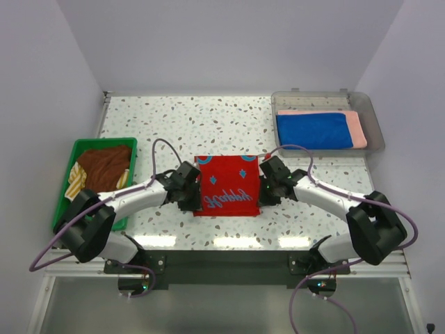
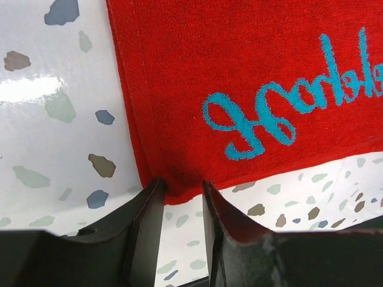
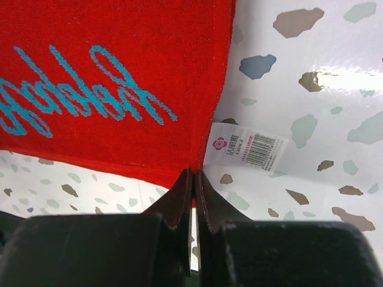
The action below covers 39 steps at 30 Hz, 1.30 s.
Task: Fold and stack the towels
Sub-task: Fold the towel
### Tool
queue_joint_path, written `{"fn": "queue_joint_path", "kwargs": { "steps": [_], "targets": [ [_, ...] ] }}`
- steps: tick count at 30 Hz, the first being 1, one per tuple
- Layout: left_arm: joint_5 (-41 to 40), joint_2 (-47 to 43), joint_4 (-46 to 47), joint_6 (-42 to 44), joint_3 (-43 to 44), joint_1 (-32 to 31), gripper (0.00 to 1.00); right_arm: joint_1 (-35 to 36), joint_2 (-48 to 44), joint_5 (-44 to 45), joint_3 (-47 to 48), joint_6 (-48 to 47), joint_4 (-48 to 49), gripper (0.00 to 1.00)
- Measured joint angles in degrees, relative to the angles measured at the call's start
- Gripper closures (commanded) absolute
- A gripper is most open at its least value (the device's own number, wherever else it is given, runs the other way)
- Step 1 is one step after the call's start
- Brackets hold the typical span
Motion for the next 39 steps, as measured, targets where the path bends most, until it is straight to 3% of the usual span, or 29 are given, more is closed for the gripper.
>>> {"fn": "queue_joint_path", "kwargs": {
  "steps": [10, 11, 13, 18, 33, 36, 39],
  "targets": [
    [-0.5, 1.0, -0.7, 0.0, 1.2, -0.9, 0.84, 0.0, -2.1, 0.1, 2.8, -1.1, -2.2, 0.99],
    [-0.6, 1.0, -0.8, 0.0, 1.5, -1.0, 0.92, 0.0, -2.1, 0.1, 2.8, -1.2, -2.3, 0.99],
    [-0.9, 1.0, -1.2, -0.1, 2.1, -1.1, 1.0, 0.0, -2.1, 0.1, 2.8, -1.3, -2.5, 0.99],
    [-1.3, 1.0, -1.6, 0.0, 3.4, -1.2, 1.0, 0.0, -2.1, 0.2, 2.9, -1.7, -3.1, 1.0],
    [-2.5, 1.0, -3.1, 0.0, 3.5, -1.2, 1.0, 0.0, -0.5, 3.3, 6.1, -4.4, -8.7, 0.85],
    [-2.5, 1.0, -3.0, 0.0, 3.5, -1.2, 1.0, 0.0, 0.8, 3.1, 6.5, -4.7, -8.9, 0.87],
    [-2.5, 1.0, -3.0, 0.0, 3.5, -1.2, 1.0, 0.0, 1.6, 3.1, 6.8, -4.8, -9.0, 0.97]
  ]
}}
